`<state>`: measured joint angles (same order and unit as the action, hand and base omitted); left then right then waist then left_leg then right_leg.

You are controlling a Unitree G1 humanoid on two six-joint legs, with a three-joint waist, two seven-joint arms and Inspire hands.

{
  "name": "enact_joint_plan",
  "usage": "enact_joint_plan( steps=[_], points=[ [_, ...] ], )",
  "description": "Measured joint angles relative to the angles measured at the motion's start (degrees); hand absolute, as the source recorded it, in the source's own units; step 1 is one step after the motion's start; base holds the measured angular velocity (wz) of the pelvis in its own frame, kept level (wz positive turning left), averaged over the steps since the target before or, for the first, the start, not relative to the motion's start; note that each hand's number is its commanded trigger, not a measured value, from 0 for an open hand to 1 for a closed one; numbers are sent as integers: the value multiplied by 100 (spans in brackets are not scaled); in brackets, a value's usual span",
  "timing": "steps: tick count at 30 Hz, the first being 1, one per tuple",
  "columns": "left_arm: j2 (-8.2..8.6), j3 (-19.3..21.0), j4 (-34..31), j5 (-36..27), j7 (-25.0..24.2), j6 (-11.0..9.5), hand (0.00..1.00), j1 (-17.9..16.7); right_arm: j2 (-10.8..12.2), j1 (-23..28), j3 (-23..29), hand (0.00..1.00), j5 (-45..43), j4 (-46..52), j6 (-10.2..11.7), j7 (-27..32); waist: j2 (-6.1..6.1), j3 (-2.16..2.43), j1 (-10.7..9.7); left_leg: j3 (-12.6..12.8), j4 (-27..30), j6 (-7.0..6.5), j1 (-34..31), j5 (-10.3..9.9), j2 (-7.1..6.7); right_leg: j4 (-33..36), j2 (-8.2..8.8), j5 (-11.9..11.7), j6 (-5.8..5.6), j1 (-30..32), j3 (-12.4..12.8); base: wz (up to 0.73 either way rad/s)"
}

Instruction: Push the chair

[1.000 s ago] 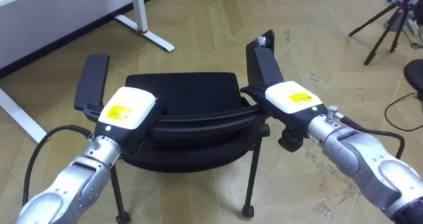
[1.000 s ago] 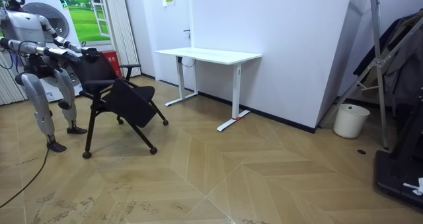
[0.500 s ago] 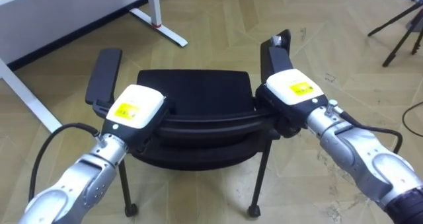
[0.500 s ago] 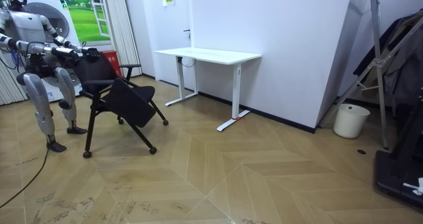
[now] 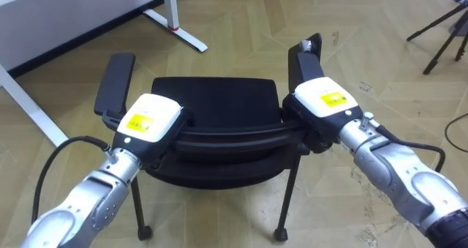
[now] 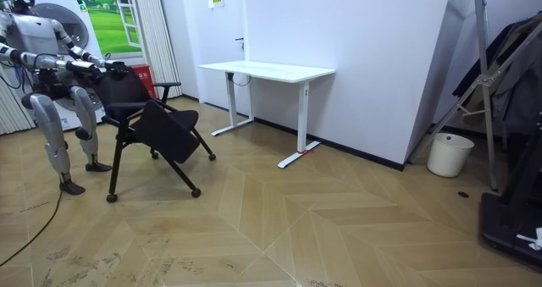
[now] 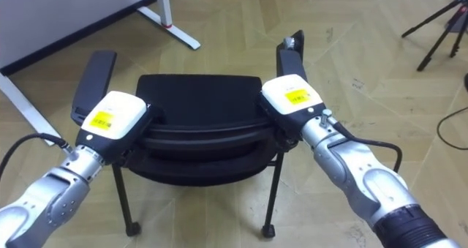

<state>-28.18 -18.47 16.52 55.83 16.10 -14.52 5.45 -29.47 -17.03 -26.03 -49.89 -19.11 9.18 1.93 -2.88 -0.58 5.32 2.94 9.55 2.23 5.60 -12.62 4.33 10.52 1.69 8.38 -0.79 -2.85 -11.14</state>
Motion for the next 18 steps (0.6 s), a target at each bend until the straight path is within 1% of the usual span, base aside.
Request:
enact_joint_plan(
  steps=[5,7,12,14,15,17,18],
  points=[
    [2,-5,9,3,3,0,100,0,5,8,-6,100,-41,-1,0,10,-5,7,2,-4,0,0,9,0,0,-1,0,0,0,-5,1,0],
    [4,-23,39,5,18,0,100,0,13,19,-31,100,-222,-4,19,68,-8,21,-6,-22,0,0,24,0,1,-2,1,0,0,-29,-6,2],
    [18,-26,59,8,-59,0,100,1,98,83,-23,100,-416,-7,3,134,-10,20,-35,-29,1,0,64,0,1,0,17,3,-5,-107,-79,5],
    [32,-16,58,9,-84,1,100,5,100,85,-22,100,-418,-24,9,171,-11,19,-35,-30,1,0,59,0,0,0,23,4,-6,-111,-145,2],
    [39,-12,61,11,-108,0,100,12,101,85,-22,100,-416,-45,21,187,-12,18,-35,-71,3,0,57,0,0,6,25,4,-7,-123,-166,9],
    [44,-19,158,10,-131,-67,100,100,102,83,-9,100,-388,-142,80,271,-23,11,-35,-153,37,0,39,0,2,29,26,10,-8,-125,-193,13],
    [65,-34,272,11,-126,-108,100,176,132,74,-4,100,-379,-243,101,360,-42,0,-31,-169,102,0,-2,0,0,42,33,17,-7,-125,-219,10]
  ],
)
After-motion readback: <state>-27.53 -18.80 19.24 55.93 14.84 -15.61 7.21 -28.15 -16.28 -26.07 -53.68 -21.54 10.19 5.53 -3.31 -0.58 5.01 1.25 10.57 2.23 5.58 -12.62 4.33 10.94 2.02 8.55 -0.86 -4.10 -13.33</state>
